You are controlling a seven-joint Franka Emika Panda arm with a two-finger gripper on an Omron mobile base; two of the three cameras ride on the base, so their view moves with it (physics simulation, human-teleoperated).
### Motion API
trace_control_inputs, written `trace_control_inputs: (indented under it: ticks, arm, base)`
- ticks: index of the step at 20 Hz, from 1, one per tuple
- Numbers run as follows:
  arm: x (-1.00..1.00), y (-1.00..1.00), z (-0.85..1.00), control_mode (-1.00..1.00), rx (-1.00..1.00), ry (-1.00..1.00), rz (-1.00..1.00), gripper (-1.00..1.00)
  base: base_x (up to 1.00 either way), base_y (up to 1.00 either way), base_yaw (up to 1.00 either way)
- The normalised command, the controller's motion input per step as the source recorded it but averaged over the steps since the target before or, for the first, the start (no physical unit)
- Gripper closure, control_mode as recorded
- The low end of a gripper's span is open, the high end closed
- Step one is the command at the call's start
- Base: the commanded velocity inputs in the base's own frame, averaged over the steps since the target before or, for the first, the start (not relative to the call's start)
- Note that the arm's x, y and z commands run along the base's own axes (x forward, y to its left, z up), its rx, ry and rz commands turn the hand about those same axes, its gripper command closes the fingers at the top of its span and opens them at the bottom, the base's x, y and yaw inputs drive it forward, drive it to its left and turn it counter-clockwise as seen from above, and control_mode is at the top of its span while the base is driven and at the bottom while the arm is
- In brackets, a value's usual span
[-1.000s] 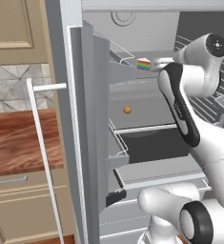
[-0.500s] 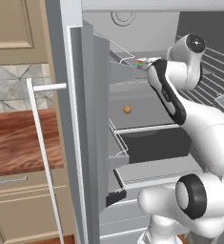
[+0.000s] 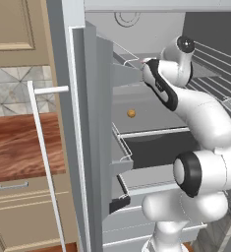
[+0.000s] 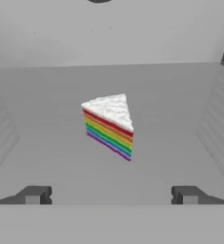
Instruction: Place the mustard and ketchup from the counter to the top shelf of the fridge. If the existing items in the fridge are on the top shelf, move them to other shelves.
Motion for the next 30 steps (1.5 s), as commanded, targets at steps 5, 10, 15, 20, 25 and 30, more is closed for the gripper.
trace_control_inputs:
  ticks: [5,10,15,20,25,30]
  arm:
    - [0.64,-0.04,-0.19,-1.0,0.0,0.03,0.0,-1.0]
    - [0.62,-0.08,-0.18,-1.0,0.0,0.02,0.0,-1.0]
    - [0.57,-0.09,-0.1,-1.0,0.0,0.01,0.0,-1.0]
    - [0.55,-0.06,-0.08,-1.0,0.0,0.0,0.0,-1.0]
    - [0.2,-0.02,-0.14,-1.0,0.0,0.0,0.01,1.0]
    - [0.0,0.0,0.0,-1.0,0.0,0.0,0.0,1.0]
  base:
    - [0.0,0.0,0.0]
    - [0.0,0.0,0.0]
    - [0.0,0.0,0.0]
    - [0.0,0.0,0.0]
    - [0.0,0.0,0.0]
    - [0.0,0.0,0.0]
